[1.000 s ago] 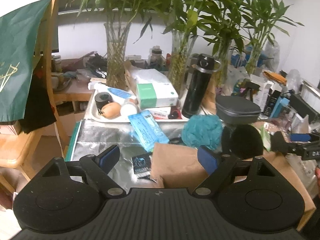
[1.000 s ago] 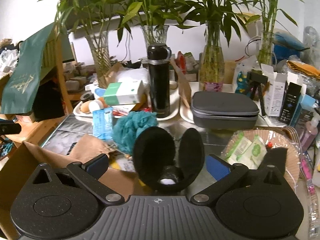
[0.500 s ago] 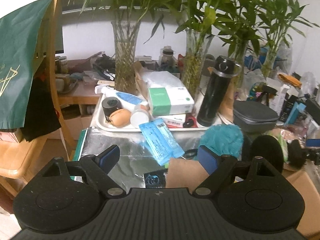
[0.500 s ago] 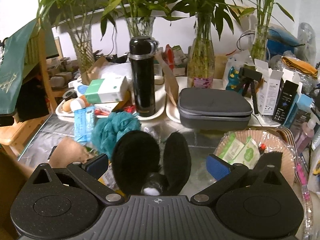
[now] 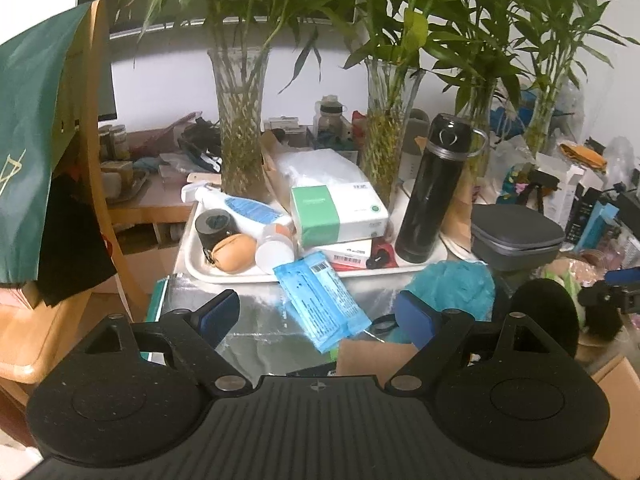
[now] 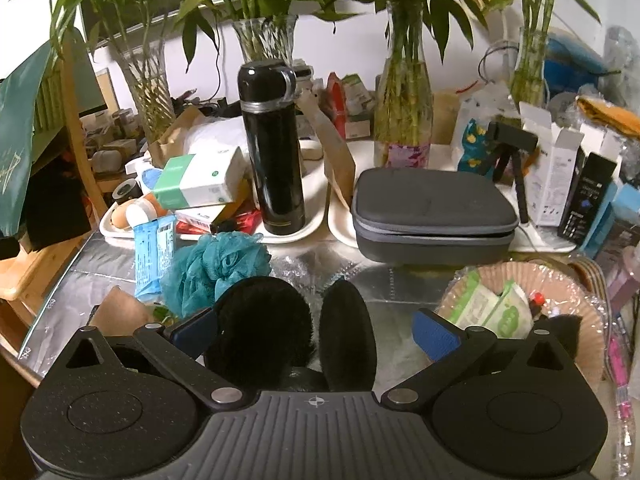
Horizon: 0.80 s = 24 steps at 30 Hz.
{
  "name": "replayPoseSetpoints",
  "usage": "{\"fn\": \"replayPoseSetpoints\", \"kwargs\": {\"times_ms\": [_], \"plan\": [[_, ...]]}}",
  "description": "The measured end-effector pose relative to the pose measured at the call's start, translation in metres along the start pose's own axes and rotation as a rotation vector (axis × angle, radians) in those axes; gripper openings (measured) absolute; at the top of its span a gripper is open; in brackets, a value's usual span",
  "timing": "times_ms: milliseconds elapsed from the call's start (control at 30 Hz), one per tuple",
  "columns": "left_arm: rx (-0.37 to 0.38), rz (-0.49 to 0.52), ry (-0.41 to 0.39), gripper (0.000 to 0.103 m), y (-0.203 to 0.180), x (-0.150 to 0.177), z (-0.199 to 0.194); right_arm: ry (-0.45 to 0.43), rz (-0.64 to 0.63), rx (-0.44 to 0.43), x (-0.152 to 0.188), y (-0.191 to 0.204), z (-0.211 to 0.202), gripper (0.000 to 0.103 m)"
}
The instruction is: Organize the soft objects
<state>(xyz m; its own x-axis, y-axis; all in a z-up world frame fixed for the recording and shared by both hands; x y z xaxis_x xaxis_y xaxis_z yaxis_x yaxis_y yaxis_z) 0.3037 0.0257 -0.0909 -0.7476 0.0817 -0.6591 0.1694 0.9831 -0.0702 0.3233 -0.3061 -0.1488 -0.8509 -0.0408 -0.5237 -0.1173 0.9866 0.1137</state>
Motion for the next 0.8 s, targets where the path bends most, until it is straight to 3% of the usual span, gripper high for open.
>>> {"fn": "replayPoseSetpoints", "kwargs": {"times_ms": [333, 533, 800], "plan": [[-0.019, 0.009, 0.03, 0.086, 0.008, 0.006, -0.003, 0.1, 0.071, -0.035, 0.001, -0.012, 0.036, 0.102], [-0.012, 0.002, 0.067, 0.086, 0.009, 0.009, 0.002, 0.189, 0.087, 0.007, 0.01, -0.019, 0.06, 0.091], [0.035, -0.015, 0.1, 0.086, 0.004, 0.012, 0.005, 0.324, 0.259, -0.072, 0.039, -0.03, 0.078, 0.083]]}}
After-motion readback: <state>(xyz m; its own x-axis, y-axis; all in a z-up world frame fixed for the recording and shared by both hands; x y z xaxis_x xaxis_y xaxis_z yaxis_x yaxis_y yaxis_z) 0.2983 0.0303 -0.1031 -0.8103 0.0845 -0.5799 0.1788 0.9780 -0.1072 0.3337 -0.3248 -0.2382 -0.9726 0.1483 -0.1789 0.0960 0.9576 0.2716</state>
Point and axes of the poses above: each gripper's, at about its wrist camera, not at the fingertips, and z roughly the way its jaws point, y to its left, x to its underside, the point moved 9 cm from there along z, roughly the way its jaws point, and after that the axes turned 11 degrees about y, right-handed, at the moved point
